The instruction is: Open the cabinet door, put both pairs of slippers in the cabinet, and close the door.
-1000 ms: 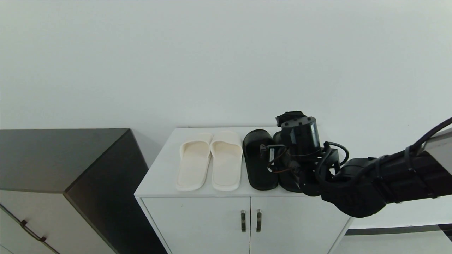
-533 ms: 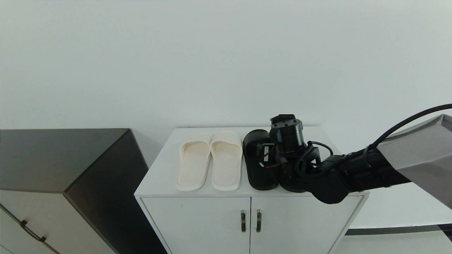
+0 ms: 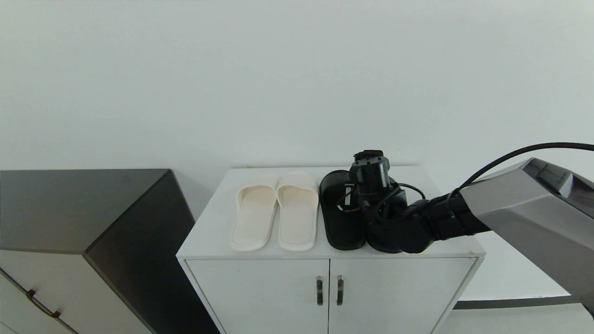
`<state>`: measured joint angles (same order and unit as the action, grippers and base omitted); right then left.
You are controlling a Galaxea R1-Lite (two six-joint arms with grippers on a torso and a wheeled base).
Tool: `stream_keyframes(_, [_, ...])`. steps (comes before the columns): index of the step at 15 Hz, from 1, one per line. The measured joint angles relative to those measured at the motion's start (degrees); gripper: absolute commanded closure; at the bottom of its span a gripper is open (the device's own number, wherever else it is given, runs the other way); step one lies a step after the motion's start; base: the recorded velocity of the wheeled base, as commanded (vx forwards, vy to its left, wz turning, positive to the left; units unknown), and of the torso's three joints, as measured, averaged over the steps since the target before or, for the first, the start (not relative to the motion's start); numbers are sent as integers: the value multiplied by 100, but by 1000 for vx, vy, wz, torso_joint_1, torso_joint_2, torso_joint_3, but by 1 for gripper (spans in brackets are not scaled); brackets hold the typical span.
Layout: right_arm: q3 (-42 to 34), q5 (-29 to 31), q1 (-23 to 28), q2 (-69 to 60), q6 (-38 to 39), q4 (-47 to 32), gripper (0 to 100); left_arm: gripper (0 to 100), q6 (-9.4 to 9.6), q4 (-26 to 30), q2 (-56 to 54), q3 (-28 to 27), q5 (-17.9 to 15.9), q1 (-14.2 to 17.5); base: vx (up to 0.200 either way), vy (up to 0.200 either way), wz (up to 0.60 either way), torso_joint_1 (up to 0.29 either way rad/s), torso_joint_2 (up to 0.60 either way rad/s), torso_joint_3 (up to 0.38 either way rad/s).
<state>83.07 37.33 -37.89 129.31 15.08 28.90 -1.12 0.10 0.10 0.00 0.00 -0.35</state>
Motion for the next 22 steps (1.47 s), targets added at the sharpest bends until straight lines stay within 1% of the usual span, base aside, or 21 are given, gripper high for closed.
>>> stream_keyframes(2, [39, 38, 16, 35, -2, 13, 100, 100, 0, 0, 0, 0, 0, 0, 0, 0, 0, 0, 0, 0])
stream_keyframes(5, [-44, 252, 27, -56, -46, -15, 100, 100, 1, 0, 0, 0, 0, 0, 0, 0, 0, 0, 0, 0])
stream_keyframes(9, [-655, 222, -39, -686, -364, -11, 100, 100, 0, 0, 0, 0, 0, 0, 0, 0, 0, 0, 0, 0])
stream_keyframes(11, [-1172, -18, -244, -1206, -422, -6, 100, 100, 1, 0, 0, 0, 0, 0, 0, 0, 0, 0, 0, 0])
stream_keyframes(13, [-2048, -364, -616, -1872, -441, -11, 100, 100, 1, 0, 0, 0, 0, 0, 0, 0, 0, 0, 0, 0])
stream_keyframes(15, [-3034, -956, -1003, -2587, -430, 0, 100, 100, 0, 0, 0, 0, 0, 0, 0, 0, 0, 0, 0, 0])
stream_keyframes(17, [-3745, -1625, -1276, -3206, -433, 16, 100, 100, -2, 0, 0, 0, 0, 0, 0, 0, 0, 0, 0, 0])
stream_keyframes(18, [-3935, -1736, -1381, -3451, -438, 22, 100, 100, -10, 0, 0, 0, 0, 0, 0, 0, 0, 0, 0, 0])
stream_keyframes(20, [-4081, -1760, -1453, -3741, -452, 22, 100, 100, -16, 0, 0, 0, 0, 0, 0, 0, 0, 0, 0, 0])
stream_keyframes(22, [-4151, -1760, -1481, -3901, -452, 27, 100, 100, -18, 0, 0, 0, 0, 2, -200, 0, 0, 2, 2, 0])
